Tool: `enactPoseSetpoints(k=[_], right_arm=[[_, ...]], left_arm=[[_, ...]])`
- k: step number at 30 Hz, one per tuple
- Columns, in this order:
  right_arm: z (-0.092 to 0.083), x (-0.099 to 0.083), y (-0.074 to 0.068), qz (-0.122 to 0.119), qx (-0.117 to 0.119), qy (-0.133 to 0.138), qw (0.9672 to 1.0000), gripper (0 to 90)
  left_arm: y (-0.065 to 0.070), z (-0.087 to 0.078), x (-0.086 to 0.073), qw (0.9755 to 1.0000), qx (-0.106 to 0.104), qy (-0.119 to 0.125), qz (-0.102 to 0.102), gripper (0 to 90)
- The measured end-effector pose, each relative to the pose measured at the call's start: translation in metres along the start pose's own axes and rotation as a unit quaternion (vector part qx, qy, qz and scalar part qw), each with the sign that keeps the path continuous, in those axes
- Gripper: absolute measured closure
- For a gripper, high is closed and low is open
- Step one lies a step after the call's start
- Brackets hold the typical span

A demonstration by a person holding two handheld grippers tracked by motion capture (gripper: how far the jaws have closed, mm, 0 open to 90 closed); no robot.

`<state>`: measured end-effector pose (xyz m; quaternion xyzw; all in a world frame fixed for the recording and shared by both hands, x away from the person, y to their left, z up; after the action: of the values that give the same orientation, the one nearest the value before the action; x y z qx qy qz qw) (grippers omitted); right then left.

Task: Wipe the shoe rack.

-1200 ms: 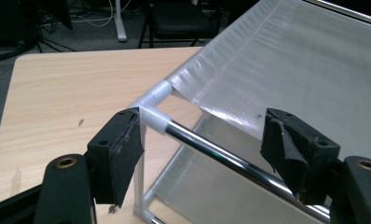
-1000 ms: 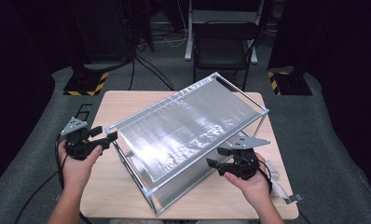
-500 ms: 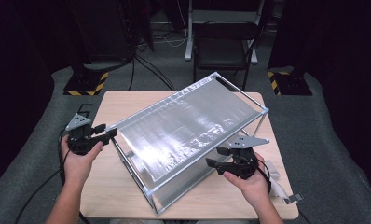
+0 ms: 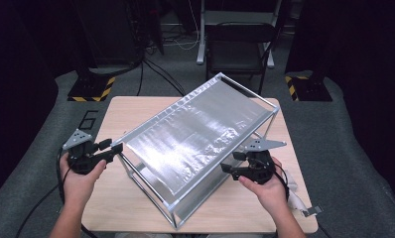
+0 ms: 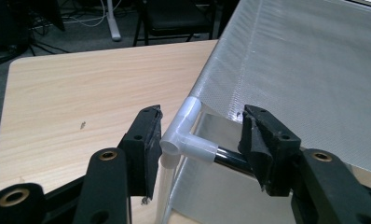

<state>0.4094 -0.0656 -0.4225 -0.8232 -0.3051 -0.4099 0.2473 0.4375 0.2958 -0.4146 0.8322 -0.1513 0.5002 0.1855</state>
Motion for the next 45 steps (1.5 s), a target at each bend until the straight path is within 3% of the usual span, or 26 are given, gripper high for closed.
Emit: enactPoseSetpoints(k=[5,19,25,30,37,45], right_arm=[[-0.001,0.008,-0.003,0.002,0.012,0.009,0.9999,35.1],[0.001,0.016,0.001,0.019,-0.015,0.015,0.9996,23.4],[0.0,0.017,0.007,0.02,-0.029,0.019,0.9992,22.9],[-0.003,0.015,0.012,0.026,-0.044,0.023,0.9984,23.6],[-0.006,0.006,0.008,0.033,-0.034,0.017,0.9987,25.2],[-0.008,0.002,-0.002,0.038,-0.025,0.019,0.9988,25.8]], left_arm=[[0.008,-0.006,-0.004,1.0,-0.004,0.002,0.0,48.3],[0.034,-0.021,-0.015,0.9996,-0.024,0.011,0.007,48.4],[0.054,-0.023,-0.019,0.9983,-0.052,-0.008,0.025,48.5],[0.064,-0.02,-0.022,0.9966,-0.071,-0.019,0.036,49.2],[0.063,-0.012,-0.008,0.9963,-0.079,-0.009,0.033,45.8],[0.063,0.01,0.0,0.995,-0.092,-0.027,0.029,48.5]])
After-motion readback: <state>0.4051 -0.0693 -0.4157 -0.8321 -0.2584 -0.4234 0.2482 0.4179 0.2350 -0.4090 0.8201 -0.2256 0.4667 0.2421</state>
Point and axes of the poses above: each handheld gripper's, and its own axes: z roughly forward along the jaws, x roughly out of its top, y roughly to its right, the point moved 10 cm from there along z, roughly forward along the jaws, and after that the axes turned 1 degree about y, right-handed, at the moved point
